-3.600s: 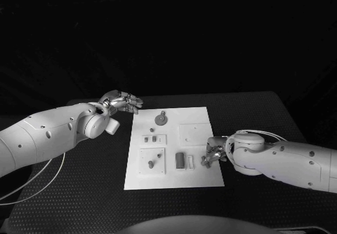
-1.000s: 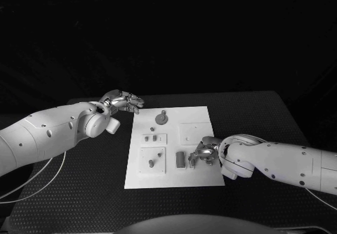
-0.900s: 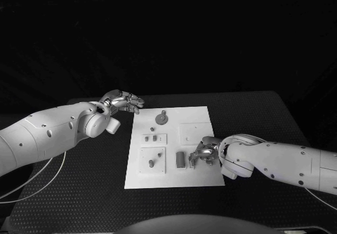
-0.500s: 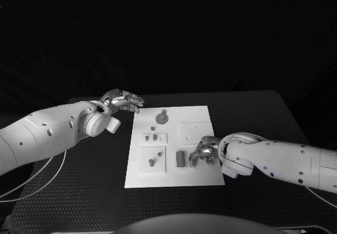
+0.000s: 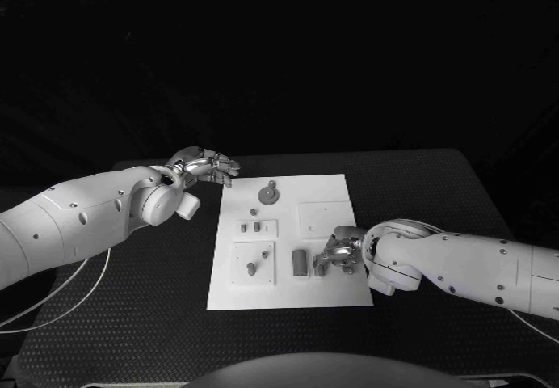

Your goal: Assemble the parts on the task board

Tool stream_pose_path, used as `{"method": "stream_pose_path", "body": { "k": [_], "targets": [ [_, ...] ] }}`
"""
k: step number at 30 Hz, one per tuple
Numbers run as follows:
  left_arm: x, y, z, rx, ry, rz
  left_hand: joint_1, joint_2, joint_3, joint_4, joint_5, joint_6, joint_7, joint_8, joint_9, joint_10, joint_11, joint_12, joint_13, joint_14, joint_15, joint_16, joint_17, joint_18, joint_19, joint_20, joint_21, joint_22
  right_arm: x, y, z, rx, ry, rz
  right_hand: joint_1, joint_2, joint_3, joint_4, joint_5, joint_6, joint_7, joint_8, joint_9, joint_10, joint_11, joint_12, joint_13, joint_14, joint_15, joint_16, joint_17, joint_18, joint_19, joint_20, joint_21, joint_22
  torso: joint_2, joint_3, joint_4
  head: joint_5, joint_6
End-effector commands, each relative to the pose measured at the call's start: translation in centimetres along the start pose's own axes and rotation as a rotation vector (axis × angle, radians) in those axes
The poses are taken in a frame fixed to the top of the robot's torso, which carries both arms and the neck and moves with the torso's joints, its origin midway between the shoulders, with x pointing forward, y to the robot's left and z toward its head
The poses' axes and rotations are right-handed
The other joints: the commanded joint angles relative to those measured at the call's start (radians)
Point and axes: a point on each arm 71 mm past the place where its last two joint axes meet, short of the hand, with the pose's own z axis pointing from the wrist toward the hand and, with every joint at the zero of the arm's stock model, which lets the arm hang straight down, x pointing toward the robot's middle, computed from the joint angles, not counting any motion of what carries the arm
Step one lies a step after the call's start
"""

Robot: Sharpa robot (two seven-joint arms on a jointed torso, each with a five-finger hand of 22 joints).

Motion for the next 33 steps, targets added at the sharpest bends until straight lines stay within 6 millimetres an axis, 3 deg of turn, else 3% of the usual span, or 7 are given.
{"method": "stream_pose_path", "body": {
  "k": [1,8,14,19,24,33],
  "targets": [
    [0.22,-0.16,0.05,0.008,0.015,-0.004,-0.011,0.002,0.002,0.006,0.001,-0.007,0.001,0.004,-0.001,-0.006,-0.001,0.003,-0.001,0.002,0.006,-0.006,0.001,0.000,-0.006,0.002,-0.004,0.000,1.23,0.73,0.05,-0.037,0.054,-0.016,-0.008,0.001,0.004,0.001,0.006,-0.001,0.003,-0.004,-0.001,0.001,-0.002,-0.004,-0.002,-0.010,-0.004,-0.003,0.000,0.012,-0.001,0.005,0.000,0.017,0.000,0.0000,0.0001,0.000,0.000],
    [0.22,-0.16,0.06,0.008,0.016,-0.004,-0.011,0.002,0.002,0.006,0.001,-0.007,0.001,0.004,-0.001,-0.006,-0.001,0.003,-0.001,0.002,0.006,-0.006,0.002,0.000,-0.006,0.002,-0.004,0.000,1.35,0.99,0.11,-0.046,0.060,-0.018,-0.026,-0.016,0.001,0.008,0.005,-0.010,0.007,-0.010,-0.003,-0.005,0.002,-0.007,-0.002,-0.021,-0.002,-0.006,-0.012,0.012,-0.003,0.008,-0.003,0.016,0.000,-0.0002,0.0000,0.001,0.001],
    [0.23,-0.17,0.07,0.008,0.015,-0.004,-0.011,0.002,0.002,0.006,0.001,-0.007,0.001,0.004,-0.001,-0.006,-0.001,0.003,-0.002,0.002,0.006,-0.006,0.002,0.000,-0.006,0.002,-0.004,0.000,1.41,1.15,0.14,-0.048,0.061,-0.017,-0.054,-0.064,0.006,0.039,0.006,-0.022,0.012,-0.019,-0.007,-0.012,0.007,-0.009,-0.003,-0.032,0.001,-0.008,-0.022,0.012,-0.002,0.010,-0.009,0.014,0.000,-0.0001,0.0000,0.002,-0.001],
    [0.23,-0.16,0.05,0.008,0.016,-0.004,-0.011,0.002,0.002,0.006,0.001,-0.008,0.001,0.004,-0.002,-0.006,-0.001,0.003,-0.002,0.002,0.006,-0.007,0.002,0.000,-0.006,0.002,-0.004,0.000,1.30,1.13,0.15,-0.048,0.047,-0.012,-0.064,-0.119,0.014,0.070,0.005,-0.029,0.014,-0.022,-0.009,-0.014,0.009,-0.008,-0.003,-0.034,0.003,-0.009,-0.026,0.012,0.002,0.007,-0.010,0.015,0.000,-0.0002,-0.0002,0.002,-0.001],
    [0.24,-0.17,0.07,0.008,0.016,-0.004,-0.010,0.001,0.002,0.006,0.001,-0.008,0.001,0.004,-0.002,-0.006,-0.001,0.003,-0.002,0.002,0.006,-0.007,0.003,0.000,-0.007,0.002,-0.004,0.000,1.28,1.18,0.18,-0.052,0.043,-0.009,-0.069,-0.142,0.018,0.090,0.005,-0.036,0.017,-0.026,-0.010,-0.016,0.011,-0.008,-0.004,-0.037,0.004,-0.010,-0.031,0.012,0.002,0.006,-0.011,0.015,0.000,-0.0002,-0.0003,0.004,-0.001],
    [0.19,-0.14,0.04,0.007,0.015,-0.004,-0.010,0.001,0.002,0.006,0.001,-0.009,0.001,0.004,-0.002,-0.006,-0.001,0.003,-0.002,0.002,0.006,-0.007,0.003,0.000,-0.007,0.002,-0.004,0.000,1.11,1.17,0.19,-0.059,0.025,0.000,-0.072,-0.160,0.022,0.109,0.004,-0.042,0.019,-0.029,-0.010,-0.018,0.013,-0.008,-0.004,-0.041,0.006,-0.012,-0.035,0.012,0.002,0.006,-0.013,0.016,0.000,0.0002,-0.0004,0.004,-0.001]
  ]
}}
